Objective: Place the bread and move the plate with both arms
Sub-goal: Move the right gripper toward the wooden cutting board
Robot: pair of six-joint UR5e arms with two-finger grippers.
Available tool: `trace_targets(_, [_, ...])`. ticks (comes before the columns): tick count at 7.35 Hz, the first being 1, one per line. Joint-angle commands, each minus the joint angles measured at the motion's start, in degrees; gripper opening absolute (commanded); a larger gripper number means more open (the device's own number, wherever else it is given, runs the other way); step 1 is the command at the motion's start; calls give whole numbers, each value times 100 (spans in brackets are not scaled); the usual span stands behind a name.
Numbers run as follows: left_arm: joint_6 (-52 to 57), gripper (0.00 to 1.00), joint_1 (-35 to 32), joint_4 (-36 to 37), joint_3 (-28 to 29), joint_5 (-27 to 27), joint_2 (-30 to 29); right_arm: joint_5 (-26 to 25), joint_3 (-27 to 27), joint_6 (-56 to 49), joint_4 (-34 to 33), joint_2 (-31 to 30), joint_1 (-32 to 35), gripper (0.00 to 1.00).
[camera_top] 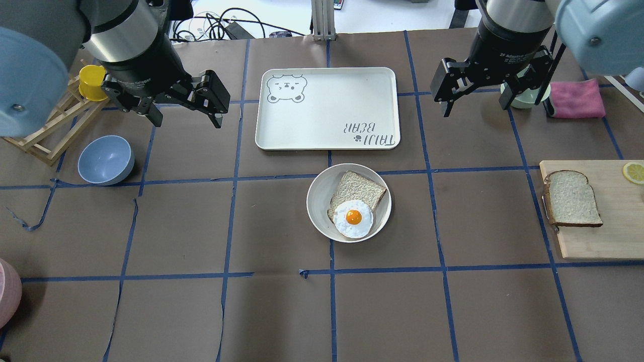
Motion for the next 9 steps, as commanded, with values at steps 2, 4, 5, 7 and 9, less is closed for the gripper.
trace_targets(2, [0, 100, 0, 0, 2, 0, 0, -30, 0, -27, 22, 0, -11, 100])
trace_targets(4, [0, 100, 0, 0, 2, 0, 0, -56, 8, -53, 22, 0, -11, 100])
trace_targets(5, [0, 100, 0, 0, 2, 0, 0, -56, 8, -53, 31, 0, -11, 100])
trace_targets(7, [0, 100, 0, 0, 2, 0, 0, -47, 8, -53, 22, 0, -11, 100])
trace_targets(9, [0, 100, 9, 0, 2, 0, 0, -65, 26, -114, 14, 9, -63, 100])
